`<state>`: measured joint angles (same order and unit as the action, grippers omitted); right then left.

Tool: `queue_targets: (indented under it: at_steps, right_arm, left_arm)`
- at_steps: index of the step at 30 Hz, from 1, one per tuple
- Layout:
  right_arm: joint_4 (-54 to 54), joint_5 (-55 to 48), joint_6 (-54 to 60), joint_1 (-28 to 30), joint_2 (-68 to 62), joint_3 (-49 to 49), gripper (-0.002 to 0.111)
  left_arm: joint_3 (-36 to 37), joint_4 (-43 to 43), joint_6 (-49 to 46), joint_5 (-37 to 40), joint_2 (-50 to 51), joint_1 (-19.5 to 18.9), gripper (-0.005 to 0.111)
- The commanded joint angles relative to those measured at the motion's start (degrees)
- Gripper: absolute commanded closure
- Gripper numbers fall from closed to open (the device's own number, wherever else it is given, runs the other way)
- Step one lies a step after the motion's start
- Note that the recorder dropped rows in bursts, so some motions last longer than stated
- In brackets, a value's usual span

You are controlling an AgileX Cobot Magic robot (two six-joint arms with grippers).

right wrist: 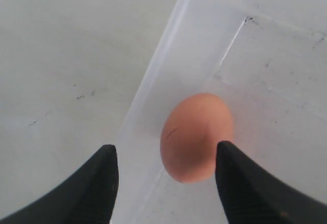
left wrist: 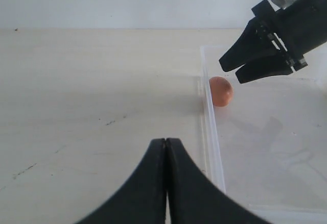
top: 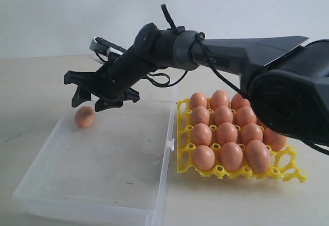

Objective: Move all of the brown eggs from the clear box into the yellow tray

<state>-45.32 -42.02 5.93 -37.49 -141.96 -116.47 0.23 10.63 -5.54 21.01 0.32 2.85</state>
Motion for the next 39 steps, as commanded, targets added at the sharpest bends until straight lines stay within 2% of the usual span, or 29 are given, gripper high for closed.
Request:
queue_targets:
  at_steps: [1,39]
  right_arm:
    - [-0.38,0.51,-0.09,0.10,-0.76,-0.51,0.053]
    - [-0.67,6.97,0.03,-0.12,-3.49,-0.51,0.049]
  left_arm:
    - [-0.23,0.14,-0.26,-0.22,-0.32,-0.06,0.107]
    - [-0.23,0.14,-0.26,-0.22,-0.32,-0.06,0.107]
